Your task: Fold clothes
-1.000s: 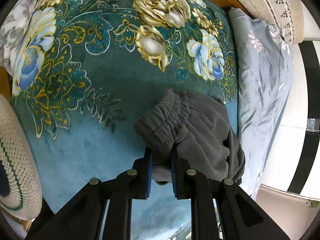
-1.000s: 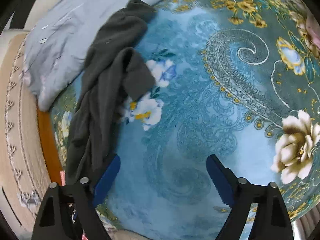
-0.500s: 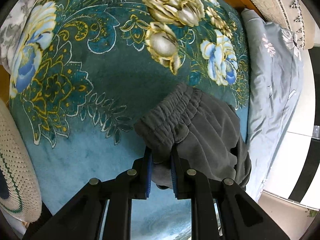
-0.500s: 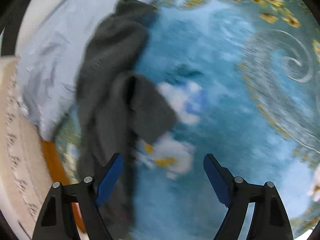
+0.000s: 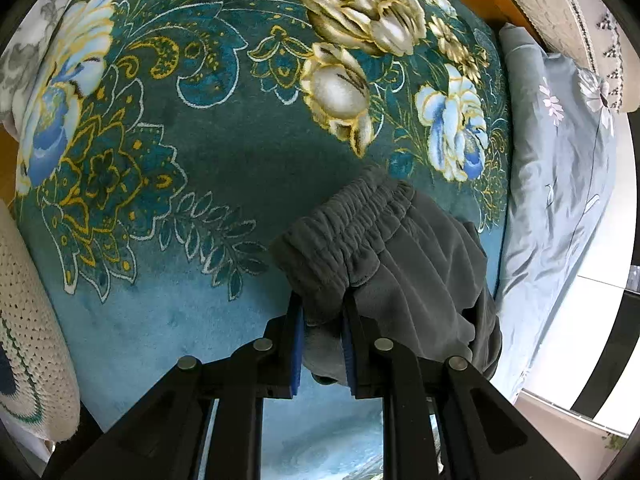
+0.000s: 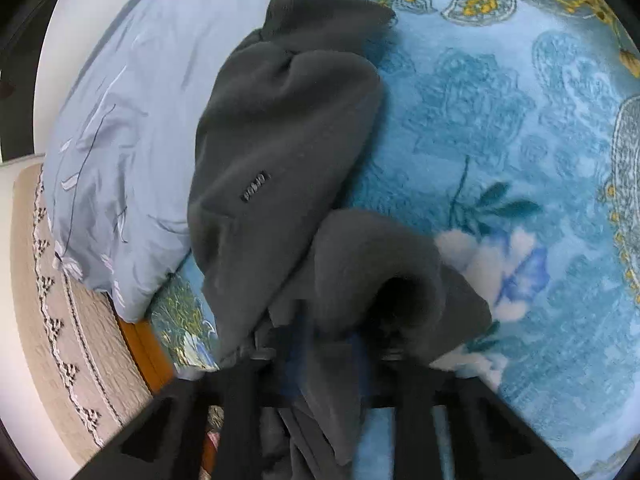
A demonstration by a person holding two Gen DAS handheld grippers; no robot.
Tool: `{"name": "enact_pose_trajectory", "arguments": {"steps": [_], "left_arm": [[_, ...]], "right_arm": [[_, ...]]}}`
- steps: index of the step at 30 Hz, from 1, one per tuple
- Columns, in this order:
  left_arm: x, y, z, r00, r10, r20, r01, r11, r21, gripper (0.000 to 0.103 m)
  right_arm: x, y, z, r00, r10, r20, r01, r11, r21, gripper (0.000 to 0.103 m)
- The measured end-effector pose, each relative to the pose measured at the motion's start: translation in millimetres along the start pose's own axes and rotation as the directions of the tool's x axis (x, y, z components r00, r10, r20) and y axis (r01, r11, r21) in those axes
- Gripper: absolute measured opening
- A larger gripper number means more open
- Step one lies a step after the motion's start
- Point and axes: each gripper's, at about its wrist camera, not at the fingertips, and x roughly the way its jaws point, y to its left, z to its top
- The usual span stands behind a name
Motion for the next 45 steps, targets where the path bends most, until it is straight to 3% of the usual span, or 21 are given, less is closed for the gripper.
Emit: {"name": "enact_pose_trajectory", "arguments": {"steps": [5, 9, 13, 17, 22, 27, 35, 39, 45], "left_arm": [[1.2, -6.1, -2.5, 1.0, 0.0, -0.011, 0.0, 1.0, 0.009, 0.018], [6.6, -11.8, -11.0, 0.999, -0.002, -0.034, 0.002, 1.0, 0.022, 0.018], [17.1, -14.3, -24.2, 0.997, -0.005, -0.071, 0.007, 1.0, 0.029, 0.018], [31.6, -16.3, -39.3, 0.994, 0.018, -0.106, -0.011, 0.998, 0.059, 0.018], [44.8, -11.5, -53.3, 0.989, 0.081, -0.121, -0.07, 0.993, 0.095, 0.018], [45.7, -4.0, -56.7, 0.986, 0.141, -0.088, -0.129, 0.982, 0.137, 0.018], [30.1, -4.4, -48.0, 0.989, 0.148, -0.02, -0.142, 0.976, 0.167, 0.017], [23.3, -7.2, -38.7, 0.989, 0.145, 0.005, -0.143, 0.973, 0.18, 0.017], [14.6, 0.2, -26.1, 0.992, 0.128, 0.018, -0.129, 0.979, 0.159, 0.017]], "right_arm": [[-44.8, 9.8, 0.9, 0.995, 0.065, 0.073, -0.06, 0.996, -0.069, 0.008], [-109.3, 5.0, -9.6, 0.981, 0.097, 0.167, -0.071, 0.986, -0.153, 0.008], [-184.5, -23.2, -22.5, 0.96, 0.075, 0.271, -0.015, 0.977, -0.215, 0.008], [-221.9, -63.3, -39.8, 0.951, -0.001, 0.309, 0.07, 0.975, -0.212, 0.007], [-197.1, -155.9, -67.2, 0.958, -0.159, 0.238, 0.172, 0.985, -0.035, 0.007], [-160.4, -226.2, -86.3, 0.97, -0.209, 0.121, 0.192, 0.971, 0.14, 0.007], [-165.3, -220.0, -88.8, 0.98, -0.183, 0.082, 0.174, 0.979, 0.108, 0.016], [-183.3, -215.3, -82.5, 0.974, -0.198, 0.11, 0.187, 0.977, 0.1, 0.031], [-215.5, -209.4, -69.1, 0.957, -0.223, 0.187, 0.205, 0.972, 0.111, 0.035]]}}
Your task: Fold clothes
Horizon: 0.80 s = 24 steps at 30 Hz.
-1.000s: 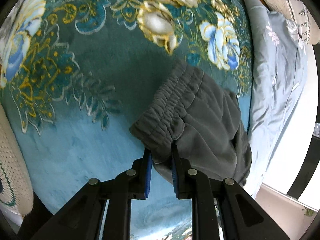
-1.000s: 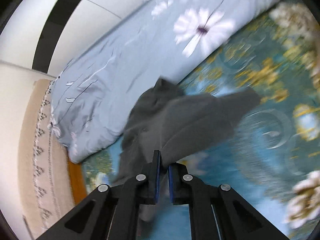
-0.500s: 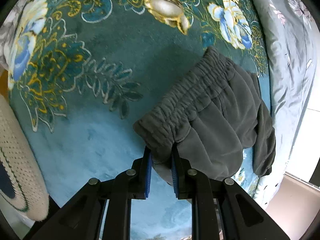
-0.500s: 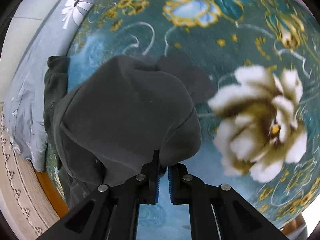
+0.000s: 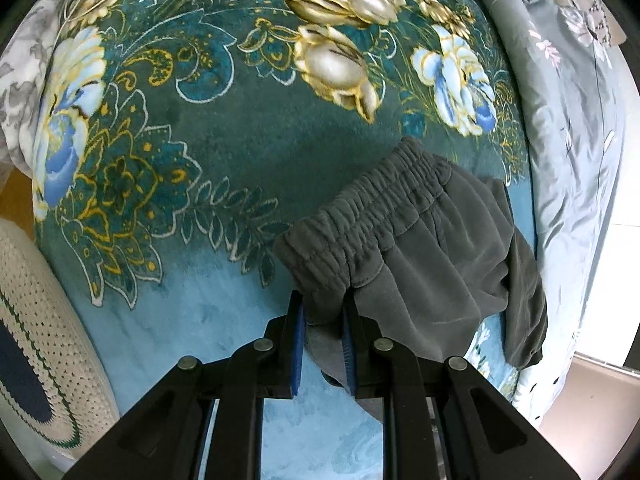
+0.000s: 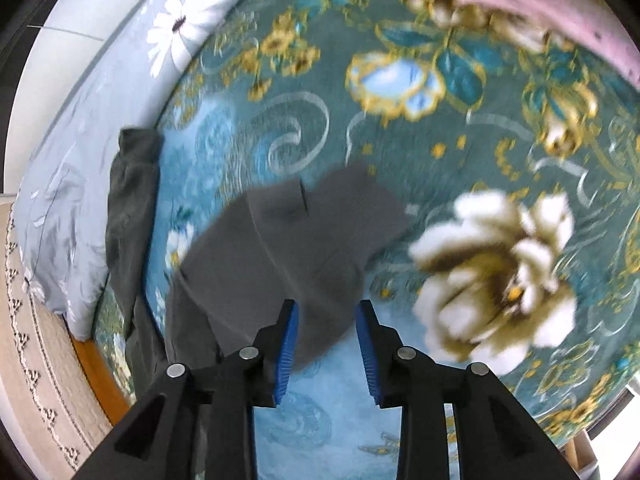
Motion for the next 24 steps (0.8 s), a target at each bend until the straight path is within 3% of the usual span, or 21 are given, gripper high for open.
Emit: {"name": "enact_pose_trajectory", "arguments": {"steps": [5, 9, 12, 19, 20, 22, 24], "left_arm": [[3.9, 5.7, -0.3, 1.0, 0.003, -0.001, -0.003, 1.0, -0.026, 0.017], [6.7, 7.9, -3.9, 1.0, 0.004, -0.001, -0.004, 0.999, -0.052, 0.017], [7.4, 7.1, -3.6, 1.0, 0.011, -0.002, -0.011, 0.998, -0.058, 0.017], [7.8, 6.8, -1.7, 1.0, 0.019, -0.01, -0.019, 0.997, -0.078, 0.017], [7.9, 6.8, -1.7, 1.0, 0.019, -0.01, -0.02, 0.997, -0.081, 0.017], [8.0, 6.9, -1.4, 1.0, 0.018, -0.012, -0.019, 0.996, -0.088, 0.017], [8.0, 6.7, -0.9, 1.0, 0.019, -0.014, -0.021, 0.996, -0.092, 0.017]], "right_arm": [[-11.4, 28.7, 25.6, 0.997, 0.061, 0.052, -0.062, 0.998, 0.017, 0.05], [8.0, 61.5, 35.4, 0.989, 0.144, -0.017, -0.144, 0.989, 0.012, 0.058], [28.8, 86.3, 38.4, 0.986, 0.146, -0.083, -0.145, 0.989, 0.016, 0.061], [72.7, 103.7, 45.0, 0.984, -0.032, -0.173, 0.053, 0.991, 0.121, 0.061], [76.5, 102.9, 45.9, 0.982, -0.054, -0.183, 0.079, 0.988, 0.132, 0.06], [83.3, 100.3, 47.5, 0.975, -0.089, -0.205, 0.122, 0.98, 0.155, 0.048], [87.5, 96.6, 49.4, 0.968, -0.113, -0.226, 0.15, 0.977, 0.155, 0.024]]}}
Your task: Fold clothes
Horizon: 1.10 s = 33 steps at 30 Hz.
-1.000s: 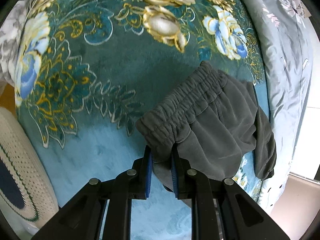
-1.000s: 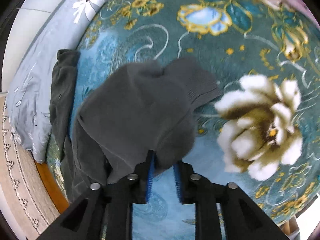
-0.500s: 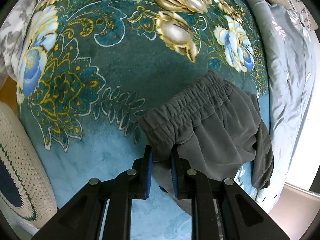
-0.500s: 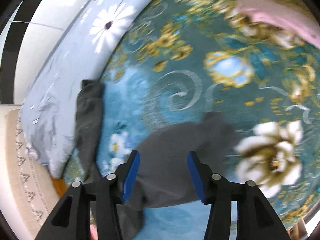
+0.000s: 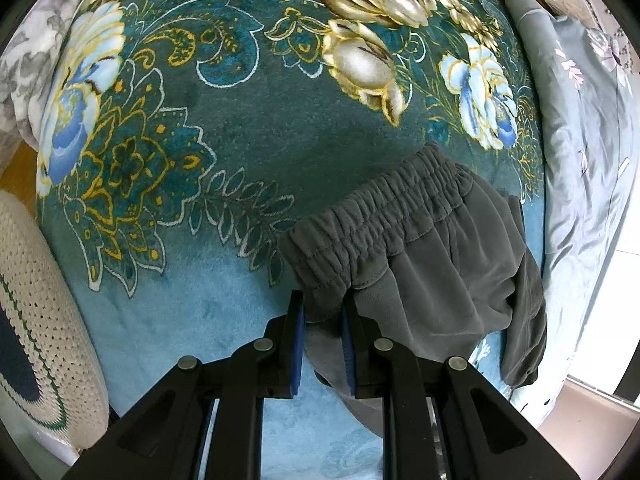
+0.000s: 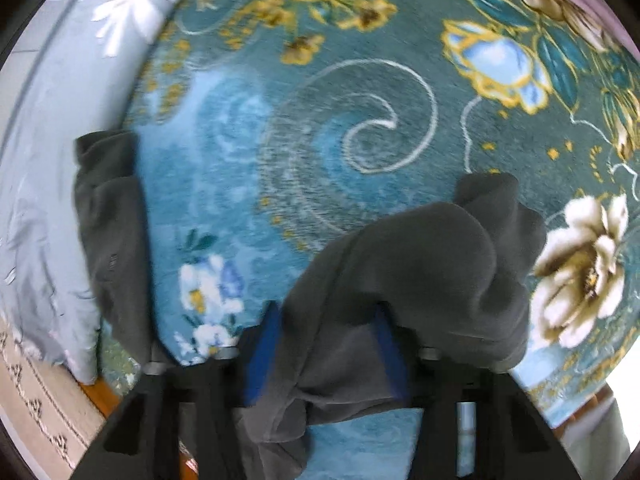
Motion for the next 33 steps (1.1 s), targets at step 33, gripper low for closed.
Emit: {"name": "enact_pose_trajectory", "arguments": {"steps": [33], "left_arm": [[1.6, -7.3, -4.9, 0.999, 0.041, -0.025, -0.039, 0.997, 0.072, 0.017]], "right_arm": [[-15.5, -222.4, -68.3, 0.973, 0.165, 0.162, -0.182, 0.978, 0.099, 0.008]]}}
